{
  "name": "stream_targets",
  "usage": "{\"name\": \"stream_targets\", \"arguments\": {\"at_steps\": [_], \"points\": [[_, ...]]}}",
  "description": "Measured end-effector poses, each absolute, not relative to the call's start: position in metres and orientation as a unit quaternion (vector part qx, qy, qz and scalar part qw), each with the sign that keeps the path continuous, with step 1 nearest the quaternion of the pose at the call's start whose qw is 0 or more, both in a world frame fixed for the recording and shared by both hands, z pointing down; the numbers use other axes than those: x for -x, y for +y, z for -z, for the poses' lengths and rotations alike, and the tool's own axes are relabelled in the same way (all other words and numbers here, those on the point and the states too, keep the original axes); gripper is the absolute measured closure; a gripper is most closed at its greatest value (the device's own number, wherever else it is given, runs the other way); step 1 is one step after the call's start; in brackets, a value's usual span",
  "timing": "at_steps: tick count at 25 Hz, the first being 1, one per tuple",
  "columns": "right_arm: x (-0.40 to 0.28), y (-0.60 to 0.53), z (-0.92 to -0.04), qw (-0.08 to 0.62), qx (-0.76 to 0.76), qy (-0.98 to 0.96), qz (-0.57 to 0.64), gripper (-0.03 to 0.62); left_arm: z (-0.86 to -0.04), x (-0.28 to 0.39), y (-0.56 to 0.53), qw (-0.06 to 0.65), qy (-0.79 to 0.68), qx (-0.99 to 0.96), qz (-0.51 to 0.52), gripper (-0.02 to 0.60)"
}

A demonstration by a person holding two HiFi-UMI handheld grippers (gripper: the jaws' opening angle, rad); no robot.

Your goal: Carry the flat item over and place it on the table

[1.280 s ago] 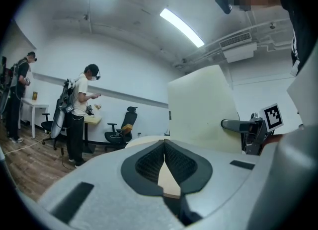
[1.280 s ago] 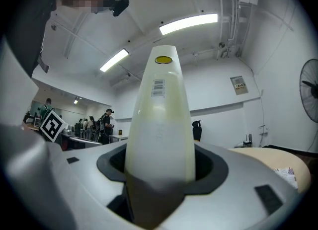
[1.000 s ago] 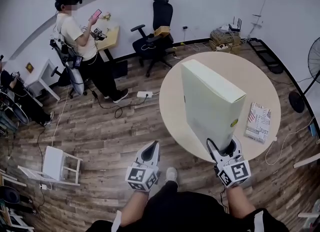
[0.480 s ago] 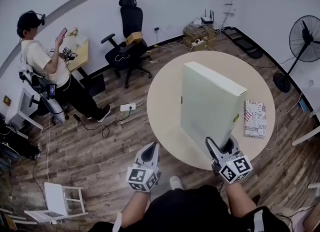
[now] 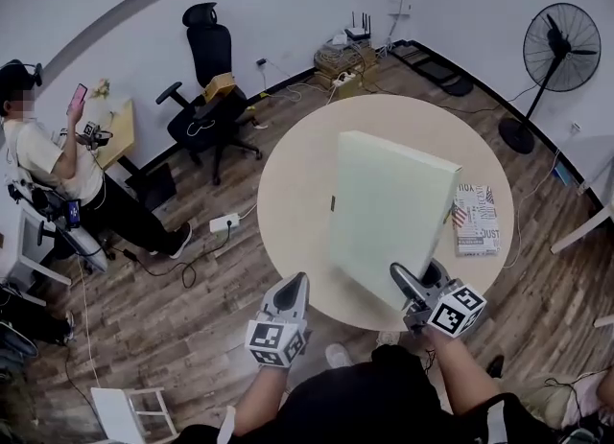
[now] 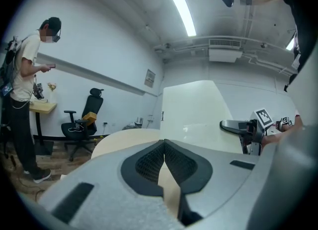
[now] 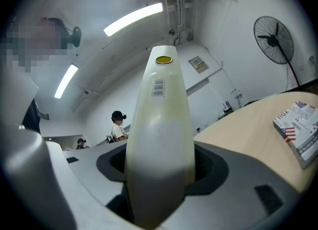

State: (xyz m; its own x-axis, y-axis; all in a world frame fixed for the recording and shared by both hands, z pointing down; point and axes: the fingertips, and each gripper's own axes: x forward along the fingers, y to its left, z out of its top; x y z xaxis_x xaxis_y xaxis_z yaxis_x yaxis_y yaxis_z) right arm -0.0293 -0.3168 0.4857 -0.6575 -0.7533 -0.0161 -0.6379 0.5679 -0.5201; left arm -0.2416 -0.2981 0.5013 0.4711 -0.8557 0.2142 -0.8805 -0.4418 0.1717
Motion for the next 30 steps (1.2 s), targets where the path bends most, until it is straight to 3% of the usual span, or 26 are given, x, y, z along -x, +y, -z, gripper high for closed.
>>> {"name": "stream_targets", "arguments": {"at_steps": [18,30], "points": [[0.008,-0.370,-0.588,0.179,0.260,0.803,0.506,0.312,-0.546,0.211,-0.327,0.145,-0.521,-0.834,-0.112,0.575],[-0.002,-0.383,-0.668,0.126,0.277,0.722,0.621,0.306,-0.553,0.203,-0.330,0.165,-0.513,-0.834,-0.118,0.575]]}}
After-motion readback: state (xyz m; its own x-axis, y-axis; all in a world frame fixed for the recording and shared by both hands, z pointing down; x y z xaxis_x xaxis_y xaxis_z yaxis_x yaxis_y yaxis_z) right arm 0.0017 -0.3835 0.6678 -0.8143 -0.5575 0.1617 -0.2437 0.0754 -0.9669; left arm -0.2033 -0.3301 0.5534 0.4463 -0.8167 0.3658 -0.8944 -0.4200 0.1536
